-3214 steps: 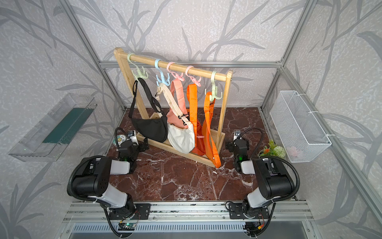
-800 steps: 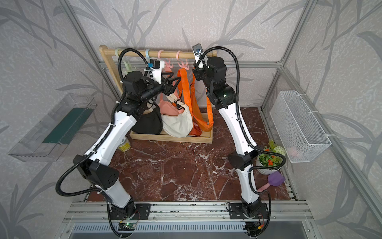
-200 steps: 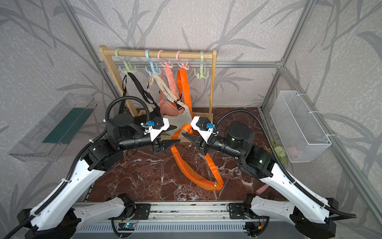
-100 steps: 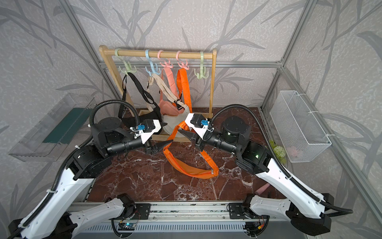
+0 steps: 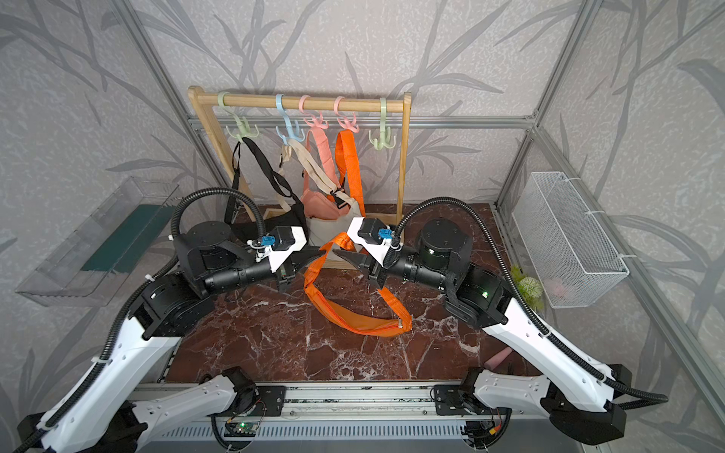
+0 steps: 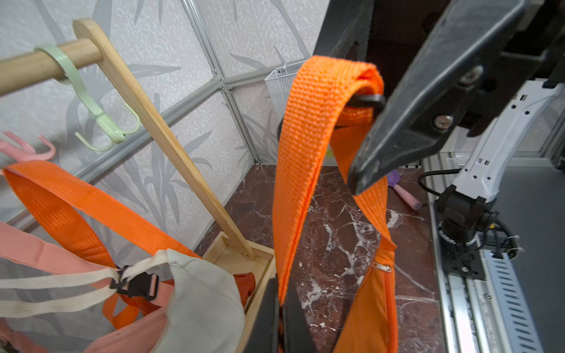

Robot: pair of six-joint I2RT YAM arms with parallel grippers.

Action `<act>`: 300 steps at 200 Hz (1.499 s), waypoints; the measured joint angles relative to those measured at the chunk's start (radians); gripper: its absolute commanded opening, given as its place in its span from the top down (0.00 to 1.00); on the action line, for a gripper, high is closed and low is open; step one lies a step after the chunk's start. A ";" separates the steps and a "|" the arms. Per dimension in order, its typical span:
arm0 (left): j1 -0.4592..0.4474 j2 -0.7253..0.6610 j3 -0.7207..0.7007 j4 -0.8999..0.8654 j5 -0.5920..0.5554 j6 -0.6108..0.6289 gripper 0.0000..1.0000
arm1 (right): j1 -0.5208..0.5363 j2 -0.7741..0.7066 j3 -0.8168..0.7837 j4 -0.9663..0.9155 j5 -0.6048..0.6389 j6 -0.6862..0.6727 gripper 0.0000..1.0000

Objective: Take the bag off the hook
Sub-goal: Place the bag at the center of the board.

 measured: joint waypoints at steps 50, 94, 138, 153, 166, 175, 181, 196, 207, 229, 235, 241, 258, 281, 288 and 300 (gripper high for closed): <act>0.000 -0.002 0.003 0.011 -0.022 -0.051 1.00 | 0.002 -0.004 0.000 -0.002 0.081 0.005 0.72; 0.000 0.035 0.087 -0.008 -0.052 -0.184 1.00 | 0.003 0.013 0.030 -0.057 0.220 0.013 0.32; 0.000 0.089 0.171 -0.040 -0.073 -0.271 1.00 | 0.003 0.006 -0.007 -0.080 0.254 0.007 0.27; 0.000 0.098 0.175 -0.044 -0.076 -0.281 1.00 | 0.003 -0.010 -0.063 -0.088 0.247 -0.003 0.27; 0.000 0.102 0.175 -0.050 -0.077 -0.288 1.00 | 0.003 -0.021 -0.113 -0.104 0.244 -0.009 0.29; 0.000 0.103 0.176 -0.053 -0.077 -0.289 1.00 | 0.003 -0.027 -0.143 -0.116 0.244 -0.010 0.31; 0.000 0.105 0.182 -0.060 -0.077 -0.290 1.00 | 0.003 -0.030 -0.158 -0.124 0.244 -0.009 0.32; 0.000 0.110 0.197 -0.073 -0.081 -0.290 1.00 | 0.003 -0.043 -0.192 -0.140 0.245 -0.006 0.33; 0.000 0.111 0.206 -0.082 -0.087 -0.288 1.00 | 0.003 -0.061 -0.210 -0.156 0.248 -0.003 0.36; 0.000 0.111 0.219 -0.097 -0.101 -0.285 1.00 | 0.003 -0.113 -0.242 -0.178 0.257 0.008 0.42; 0.000 0.110 0.219 -0.098 -0.104 -0.284 1.00 | 0.003 -0.128 -0.251 -0.183 0.261 0.011 0.42; 0.000 0.110 0.220 -0.102 -0.108 -0.283 1.00 | 0.003 -0.143 -0.258 -0.192 0.262 0.011 0.42; 0.000 0.114 0.233 -0.124 -0.119 -0.282 1.00 | 0.003 -0.176 -0.269 -0.234 0.265 0.018 0.42; 0.000 0.124 0.254 -0.143 -0.130 -0.276 1.00 | 0.003 -0.207 -0.282 -0.290 0.270 0.040 0.43; 0.000 0.124 0.256 -0.146 -0.135 -0.273 1.00 | 0.003 -0.217 -0.291 -0.304 0.270 0.046 0.44; 0.000 0.124 0.256 -0.148 -0.141 -0.266 1.00 | 0.003 -0.236 -0.309 -0.326 0.270 0.058 0.46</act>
